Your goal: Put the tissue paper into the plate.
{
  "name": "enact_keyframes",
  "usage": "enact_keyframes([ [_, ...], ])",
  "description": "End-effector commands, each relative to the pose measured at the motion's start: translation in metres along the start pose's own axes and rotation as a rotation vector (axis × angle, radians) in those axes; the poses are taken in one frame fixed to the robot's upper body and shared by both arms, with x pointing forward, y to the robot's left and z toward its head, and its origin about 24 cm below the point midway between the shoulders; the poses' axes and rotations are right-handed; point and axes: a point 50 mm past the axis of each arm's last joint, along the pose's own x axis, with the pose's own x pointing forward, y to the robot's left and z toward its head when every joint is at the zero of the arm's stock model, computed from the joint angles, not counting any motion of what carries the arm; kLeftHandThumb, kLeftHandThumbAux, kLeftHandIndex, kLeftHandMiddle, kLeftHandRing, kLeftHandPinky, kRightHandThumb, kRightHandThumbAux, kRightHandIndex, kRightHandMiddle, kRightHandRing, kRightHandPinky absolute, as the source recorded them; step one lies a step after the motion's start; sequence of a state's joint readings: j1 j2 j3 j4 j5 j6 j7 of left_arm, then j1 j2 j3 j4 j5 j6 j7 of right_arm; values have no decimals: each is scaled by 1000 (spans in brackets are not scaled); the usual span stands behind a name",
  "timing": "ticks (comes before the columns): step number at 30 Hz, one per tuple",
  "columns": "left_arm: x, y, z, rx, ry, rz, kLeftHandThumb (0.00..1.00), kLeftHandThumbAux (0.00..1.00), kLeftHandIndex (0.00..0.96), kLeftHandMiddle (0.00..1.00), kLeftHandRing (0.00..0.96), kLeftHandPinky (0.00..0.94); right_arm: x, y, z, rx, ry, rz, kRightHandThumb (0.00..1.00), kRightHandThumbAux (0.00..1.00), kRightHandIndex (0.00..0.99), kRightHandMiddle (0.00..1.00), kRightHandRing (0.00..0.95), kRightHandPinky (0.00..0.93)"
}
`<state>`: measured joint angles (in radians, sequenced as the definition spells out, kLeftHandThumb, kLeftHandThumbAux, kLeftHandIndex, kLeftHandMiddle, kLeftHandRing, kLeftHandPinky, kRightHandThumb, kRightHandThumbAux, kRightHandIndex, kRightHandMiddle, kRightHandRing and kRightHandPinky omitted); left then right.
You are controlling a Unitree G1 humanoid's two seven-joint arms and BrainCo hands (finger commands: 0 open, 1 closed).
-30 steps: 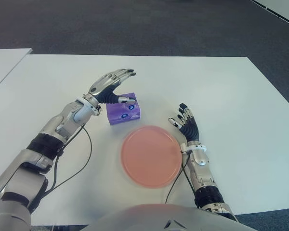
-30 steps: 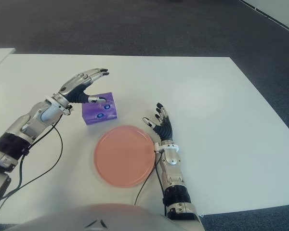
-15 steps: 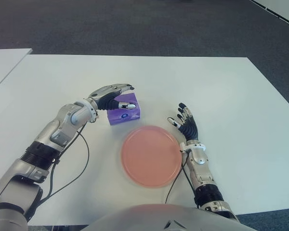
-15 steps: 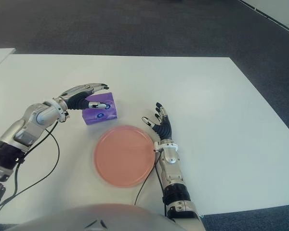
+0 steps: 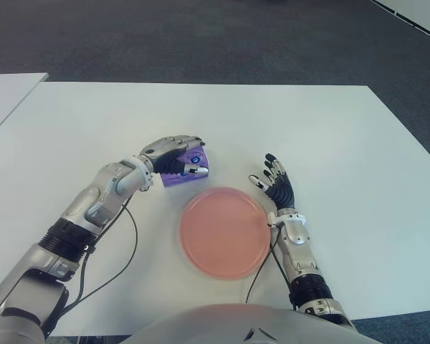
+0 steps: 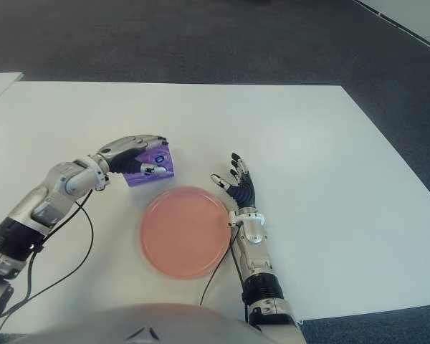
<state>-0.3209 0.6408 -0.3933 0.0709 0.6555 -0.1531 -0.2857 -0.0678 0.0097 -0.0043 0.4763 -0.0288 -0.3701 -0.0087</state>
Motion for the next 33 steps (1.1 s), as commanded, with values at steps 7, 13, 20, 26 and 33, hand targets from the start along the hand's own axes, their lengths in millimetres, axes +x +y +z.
enact_keyframes([
  [7,7,-15,-5,153,93,-5,297,44,0,0,0,0,-21,0,-38,3,203,3,72,730,103,92,17,0],
  [13,11,-19,-9,185,116,19,298,47,0,0,0,0,-22,2,-38,4,195,9,70,727,103,87,11,0],
  [20,16,-25,-13,230,125,35,298,45,0,0,0,0,-23,3,-38,-2,197,12,68,720,106,84,5,0],
  [26,20,-28,-15,253,132,43,306,49,0,0,0,0,-24,4,-39,-4,204,13,62,717,110,85,5,0],
  [33,24,-32,-17,286,153,60,294,50,0,0,0,0,-24,4,-39,13,197,4,62,735,116,91,13,0],
])
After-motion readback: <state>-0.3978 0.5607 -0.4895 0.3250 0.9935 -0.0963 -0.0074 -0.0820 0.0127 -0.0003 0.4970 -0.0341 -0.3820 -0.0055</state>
